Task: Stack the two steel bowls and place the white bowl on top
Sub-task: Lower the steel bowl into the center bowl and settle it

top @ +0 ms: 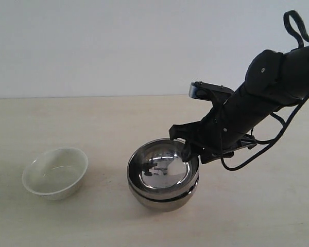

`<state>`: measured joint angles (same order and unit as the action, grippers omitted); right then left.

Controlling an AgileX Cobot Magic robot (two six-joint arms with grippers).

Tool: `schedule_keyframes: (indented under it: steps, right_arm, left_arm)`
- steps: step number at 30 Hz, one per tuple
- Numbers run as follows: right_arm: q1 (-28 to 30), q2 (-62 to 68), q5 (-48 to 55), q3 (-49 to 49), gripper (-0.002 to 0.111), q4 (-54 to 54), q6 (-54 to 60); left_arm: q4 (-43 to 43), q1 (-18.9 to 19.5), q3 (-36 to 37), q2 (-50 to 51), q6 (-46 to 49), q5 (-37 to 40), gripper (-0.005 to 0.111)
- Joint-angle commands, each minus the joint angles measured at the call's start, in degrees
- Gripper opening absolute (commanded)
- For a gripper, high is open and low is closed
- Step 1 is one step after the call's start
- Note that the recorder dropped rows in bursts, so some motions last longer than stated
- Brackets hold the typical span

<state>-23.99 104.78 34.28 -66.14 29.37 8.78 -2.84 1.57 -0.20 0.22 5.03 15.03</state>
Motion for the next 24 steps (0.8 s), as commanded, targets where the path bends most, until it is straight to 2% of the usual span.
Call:
schedule_keyframes:
  steps: [1,3,5,6,10,24]
  right_arm:
    - [0.0,-1.6,-0.7,-0.3,0.039,-0.4,0.6]
    - [0.0,-3.0,-0.7,-0.3,0.025,-0.4,0.7]
    - [0.0,-3.8,-0.4,-0.3,0.003,-0.4,0.8]
    - [0.0,-3.8,-0.2,-0.3,0.0,-0.4,0.8]
    - [0.0,-3.6,0.0,-0.3,0.004,-0.5,0.8]
    - [0.0,-3.3,1.0,-0.2,0.004,-2.0,0.6]
  left_arm:
    - [0.5,0.2,0.2,-0.2,-0.6,-0.5,0.004]
    - [0.5,0.2,0.2,-0.2,-0.6,-0.5,0.004]
    - [0.5,0.2,0.2,-0.2,-0.6,-0.5,0.004]
    - [0.5,0.2,0.2,-0.2,-0.6,-0.5,0.004]
    - [0.5,0.2,0.2,-0.2,-0.6,-0.5,0.004]
    - [0.5,0.2,0.2,-0.2,-0.6,-0.5,0.004]
